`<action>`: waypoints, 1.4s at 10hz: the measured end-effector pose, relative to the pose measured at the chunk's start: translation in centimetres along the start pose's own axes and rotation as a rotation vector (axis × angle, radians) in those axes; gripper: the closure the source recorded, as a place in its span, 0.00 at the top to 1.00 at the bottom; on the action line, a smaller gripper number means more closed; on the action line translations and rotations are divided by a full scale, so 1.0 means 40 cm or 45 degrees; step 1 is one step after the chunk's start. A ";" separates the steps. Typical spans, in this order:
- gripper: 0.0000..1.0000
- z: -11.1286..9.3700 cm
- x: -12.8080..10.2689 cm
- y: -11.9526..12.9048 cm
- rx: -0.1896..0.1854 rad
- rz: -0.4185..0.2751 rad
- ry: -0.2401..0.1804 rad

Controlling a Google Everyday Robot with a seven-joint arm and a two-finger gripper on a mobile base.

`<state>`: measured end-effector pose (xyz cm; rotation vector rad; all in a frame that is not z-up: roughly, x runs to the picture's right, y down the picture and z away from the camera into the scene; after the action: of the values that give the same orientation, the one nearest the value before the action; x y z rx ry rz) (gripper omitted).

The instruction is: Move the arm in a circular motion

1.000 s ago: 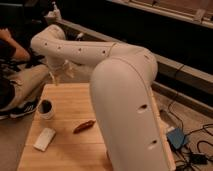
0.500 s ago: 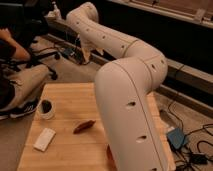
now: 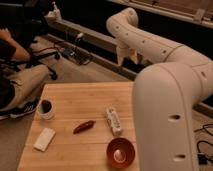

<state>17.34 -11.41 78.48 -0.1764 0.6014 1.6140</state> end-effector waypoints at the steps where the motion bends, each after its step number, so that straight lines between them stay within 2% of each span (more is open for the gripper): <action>1: 0.65 0.026 0.089 -0.060 0.017 0.082 0.055; 2: 0.65 0.048 0.182 -0.088 0.027 0.125 0.105; 3: 0.65 0.070 0.330 -0.059 0.016 0.108 0.169; 4: 0.65 0.078 0.439 -0.004 -0.007 0.053 0.206; 5: 0.65 0.077 0.547 0.075 -0.045 -0.035 0.236; 7: 0.65 0.055 0.800 0.274 -0.151 -0.287 0.299; 9: 0.65 0.022 0.983 0.426 -0.251 -0.515 0.328; 10: 0.65 -0.004 1.065 0.518 -0.315 -0.654 0.327; 12: 0.65 -0.046 1.136 0.647 -0.404 -0.837 0.303; 13: 0.65 -0.078 1.151 0.734 -0.457 -0.948 0.268; 14: 0.65 -0.105 1.139 0.808 -0.497 -1.025 0.229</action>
<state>-21.44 26.00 63.15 -0.7585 0.2763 0.9120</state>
